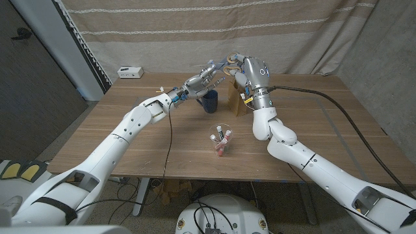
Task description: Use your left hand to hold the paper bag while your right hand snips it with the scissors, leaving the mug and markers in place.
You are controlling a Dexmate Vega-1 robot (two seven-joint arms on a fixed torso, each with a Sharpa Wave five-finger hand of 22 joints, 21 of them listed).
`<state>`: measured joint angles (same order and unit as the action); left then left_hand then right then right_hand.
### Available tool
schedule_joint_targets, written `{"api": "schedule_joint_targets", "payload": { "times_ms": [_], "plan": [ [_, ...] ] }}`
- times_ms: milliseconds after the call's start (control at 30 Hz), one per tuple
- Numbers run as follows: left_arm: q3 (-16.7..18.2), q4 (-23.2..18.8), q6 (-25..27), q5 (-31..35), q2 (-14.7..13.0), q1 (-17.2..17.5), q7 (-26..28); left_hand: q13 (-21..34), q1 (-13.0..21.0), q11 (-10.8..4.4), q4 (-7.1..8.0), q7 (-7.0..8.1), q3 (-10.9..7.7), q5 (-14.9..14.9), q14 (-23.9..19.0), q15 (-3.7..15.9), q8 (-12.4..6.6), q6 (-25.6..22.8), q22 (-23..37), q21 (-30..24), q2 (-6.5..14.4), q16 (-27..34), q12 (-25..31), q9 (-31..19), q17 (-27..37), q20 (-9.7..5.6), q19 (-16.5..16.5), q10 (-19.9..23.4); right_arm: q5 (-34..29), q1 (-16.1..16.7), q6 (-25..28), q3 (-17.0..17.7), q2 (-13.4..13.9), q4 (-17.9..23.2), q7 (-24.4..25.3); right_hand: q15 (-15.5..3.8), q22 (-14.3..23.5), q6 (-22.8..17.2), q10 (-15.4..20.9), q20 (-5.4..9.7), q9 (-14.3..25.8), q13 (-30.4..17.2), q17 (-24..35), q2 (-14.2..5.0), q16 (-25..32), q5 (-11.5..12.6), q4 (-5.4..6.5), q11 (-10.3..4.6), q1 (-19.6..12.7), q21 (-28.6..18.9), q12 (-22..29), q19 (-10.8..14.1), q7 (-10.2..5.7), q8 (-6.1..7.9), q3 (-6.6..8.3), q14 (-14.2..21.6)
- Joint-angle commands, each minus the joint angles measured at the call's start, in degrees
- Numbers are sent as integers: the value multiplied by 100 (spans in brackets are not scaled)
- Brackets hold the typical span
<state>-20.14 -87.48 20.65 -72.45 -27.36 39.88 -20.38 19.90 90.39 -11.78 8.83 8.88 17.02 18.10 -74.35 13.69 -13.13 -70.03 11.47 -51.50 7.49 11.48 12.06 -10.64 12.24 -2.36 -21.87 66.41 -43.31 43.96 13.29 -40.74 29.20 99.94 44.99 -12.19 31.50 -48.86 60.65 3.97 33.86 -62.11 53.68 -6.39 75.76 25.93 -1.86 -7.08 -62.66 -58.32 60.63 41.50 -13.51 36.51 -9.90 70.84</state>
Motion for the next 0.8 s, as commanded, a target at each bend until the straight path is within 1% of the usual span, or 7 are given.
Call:
{"api": "schedule_joint_targets", "payload": {
  "times_ms": [33, 133, 400, 467, 633, 667, 800],
  "plan": [
    [-13, 48, 61, 6, -35, -34, -73, -45, -332, -4, 66, 7, 109, -70, 252, -2, 76, 290, -7, 1, 110, -57, -84, -36, -20, -657, 76, 191, -140, -25, -66, -25, -9, -97, 244, -18, -30, -1403, 525, 789, -72, -875, 148, -86, 49, -38, 75, -368, 94, -91, 2113, 81, 841, 363, -39, 75],
    [-48, 101, 42, 59, -49, -65, -187, -201, -635, 4, 88, 92, 258, -192, 769, -20, 165, 727, -43, 65, -43, -118, -147, -37, -123, -742, 130, -200, -133, -25, -78, -23, -12, -106, 260, -16, -69, -1414, 564, 789, -108, -872, 241, -93, 69, -48, 86, -357, 101, -139, 2250, 92, 858, 395, -64, 120],
    [-175, 278, 13, 252, -115, -211, -619, -517, -1279, 4, 52, 211, 290, -333, 1610, -42, 269, 1957, -68, 262, -413, -122, -138, -83, -180, -835, 180, -1100, -21, -28, -195, 7, 2, -111, 227, -23, -132, -1350, 547, 790, -190, -867, 201, -99, -6, -56, 47, -339, 28, -210, 2444, 74, 870, 398, -73, 128],
    [-266, 390, 16, 370, -155, -327, -878, -576, -1620, -3, 75, 218, 324, -356, 1883, -53, 249, 2203, -79, 360, -620, -127, -121, -95, -181, -850, 187, -1336, -6, -25, -184, 14, -7, -107, 209, -18, -142, -1348, 534, 790, -201, -866, 156, -93, -32, -63, 39, -335, 19, -226, 2473, 78, 866, 403, -77, 123],
    [-496, 632, 83, 638, -251, -614, -1491, -711, -2407, 9, 30, 268, 276, -214, 2608, -68, 267, 3219, -87, 677, -1086, -104, -143, -133, -167, -895, 143, -2134, 52, 6, -103, 52, -20, -54, 123, -18, -162, -1364, 528, 790, -216, -864, 149, -110, -24, -69, 37, -339, 10, -263, 2530, 102, 889, 424, -75, 169],
    [-531, 673, 75, 686, -255, -655, -1595, -728, -2658, 30, 7, 233, 258, -124, 3034, -77, 259, 3640, -85, 818, -1232, -117, -142, -142, -164, -912, 181, -2538, 72, 14, -97, 64, -20, -42, 112, -17, -173, -1365, 530, 790, -219, -864, 171, -116, -8, -74, 42, -341, 15, -281, 2563, 107, 880, 436, -81, 193],
    [-668, 837, 78, 862, -274, -828, -2004, -737, -3040, 54, -13, 213, 253, 5, 3598, -97, 241, 4126, -89, 1052, -1430, -115, -130, -150, -161, -827, 292, -2983, 84, 30, -29, 91, -30, -15, 99, -22, -189, -1398, 543, 790, -216, -865, 203, -132, 0, -74, 40, -345, -1, -314, 2612, 139, 910, 473, -78, 212]
  ]
}}
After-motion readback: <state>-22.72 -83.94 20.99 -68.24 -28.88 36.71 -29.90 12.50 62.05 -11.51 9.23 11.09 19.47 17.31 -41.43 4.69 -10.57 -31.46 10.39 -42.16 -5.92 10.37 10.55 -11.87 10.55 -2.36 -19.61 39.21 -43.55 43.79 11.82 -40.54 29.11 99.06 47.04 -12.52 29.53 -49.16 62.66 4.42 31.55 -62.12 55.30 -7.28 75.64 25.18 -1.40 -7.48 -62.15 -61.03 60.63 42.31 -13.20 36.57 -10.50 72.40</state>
